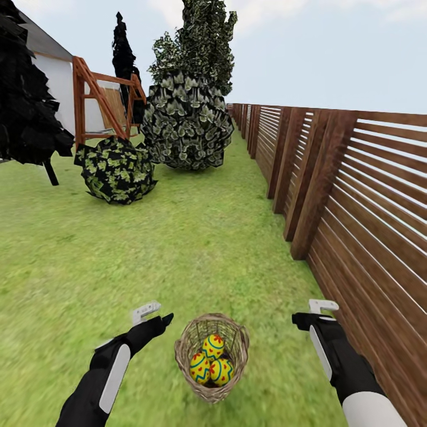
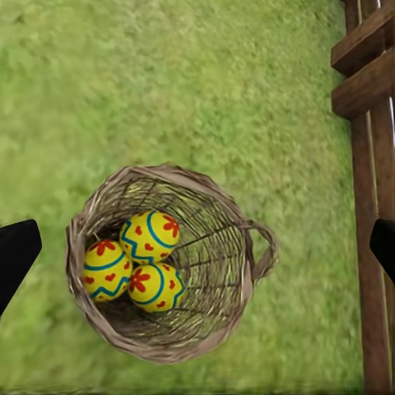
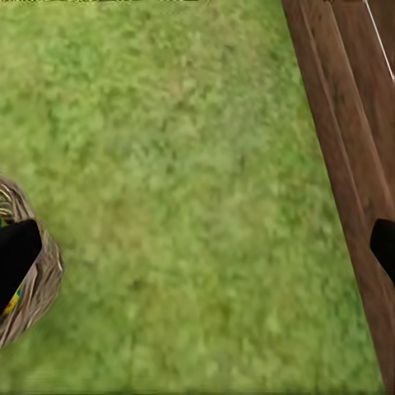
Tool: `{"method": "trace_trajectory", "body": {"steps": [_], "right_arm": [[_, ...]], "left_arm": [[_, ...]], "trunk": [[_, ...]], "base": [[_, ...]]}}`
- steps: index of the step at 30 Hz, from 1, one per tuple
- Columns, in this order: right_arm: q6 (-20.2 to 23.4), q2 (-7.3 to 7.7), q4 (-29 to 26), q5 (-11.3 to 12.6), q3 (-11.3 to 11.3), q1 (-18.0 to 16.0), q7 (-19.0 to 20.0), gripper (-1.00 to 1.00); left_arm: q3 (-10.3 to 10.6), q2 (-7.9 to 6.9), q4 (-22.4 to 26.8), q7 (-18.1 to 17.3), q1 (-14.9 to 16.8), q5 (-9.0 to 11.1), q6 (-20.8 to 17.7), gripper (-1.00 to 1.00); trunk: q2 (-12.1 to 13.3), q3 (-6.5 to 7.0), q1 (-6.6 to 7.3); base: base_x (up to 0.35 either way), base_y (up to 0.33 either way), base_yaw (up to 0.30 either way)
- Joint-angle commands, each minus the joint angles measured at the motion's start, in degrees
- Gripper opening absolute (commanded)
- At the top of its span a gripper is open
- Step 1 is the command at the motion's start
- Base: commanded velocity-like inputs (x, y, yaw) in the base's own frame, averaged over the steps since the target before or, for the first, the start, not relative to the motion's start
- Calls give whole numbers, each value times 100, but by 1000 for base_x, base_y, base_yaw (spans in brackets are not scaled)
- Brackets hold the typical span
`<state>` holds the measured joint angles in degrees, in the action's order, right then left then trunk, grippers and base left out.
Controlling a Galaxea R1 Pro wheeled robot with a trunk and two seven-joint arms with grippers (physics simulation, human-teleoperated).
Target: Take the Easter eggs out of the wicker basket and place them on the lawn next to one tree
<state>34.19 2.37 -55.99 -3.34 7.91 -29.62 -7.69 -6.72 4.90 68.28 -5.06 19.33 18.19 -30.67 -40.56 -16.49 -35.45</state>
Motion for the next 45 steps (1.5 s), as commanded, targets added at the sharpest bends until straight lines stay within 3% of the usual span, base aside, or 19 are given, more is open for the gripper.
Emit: {"method": "trace_trajectory", "body": {"steps": [1,8,19,21,22,27,28,29,33,39,43,45], "right_arm": [[0,0,0,0,0,0,2,100],[0,0,1,0,0,0,3,100],[8,-8,37,0,-12,0,-4,100],[8,-9,42,0,-106,0,-8,100],[9,-9,43,0,-168,0,-13,100],[16,-9,52,9,-386,0,-29,100],[16,-7,54,9,-391,0,-29,100],[17,-4,58,9,-402,0,-26,100],[27,0,62,9,-418,0,-9,100],[41,6,53,7,-447,0,16,100],[44,8,46,9,-448,0,26,100],[44,9,45,15,-448,0,29,100]], "left_arm": [[20,1,-40,-2,0,0,0,100],[330,4,-149,17,0,2,-1,100],[372,-58,-82,34,0,-12,-30,100],[355,-50,-135,207,0,-30,-89,100],[352,-47,-146,433,0,-35,-106,100],[426,4,-178,3115,89,0,-735,100],[456,11,-176,3278,102,8,-790,100],[584,24,-166,3566,134,72,-898,100],[1174,35,-166,3743,163,488,-983,100],[1557,111,-125,3776,167,593,-1046,100],[2292,159,-109,3781,167,601,-1062,100],[2459,165,-103,3783,167,633,-1069,100]], "trunk": [[0,0,0],[0,0,0],[0,0,0],[0,0,0],[0,0,0],[0,0,0],[0,0,0],[0,0,0],[0,0,0],[0,0,0],[0,0,0],[0,0,0]], "base": [[209,-205,0],[237,-229,0],[130,-111,0],[4,-3,0],[2,-2,0],[0,0,0],[0,0,0],[0,0,0],[0,0,0],[0,0,0],[0,0,0],[0,0,0]]}}
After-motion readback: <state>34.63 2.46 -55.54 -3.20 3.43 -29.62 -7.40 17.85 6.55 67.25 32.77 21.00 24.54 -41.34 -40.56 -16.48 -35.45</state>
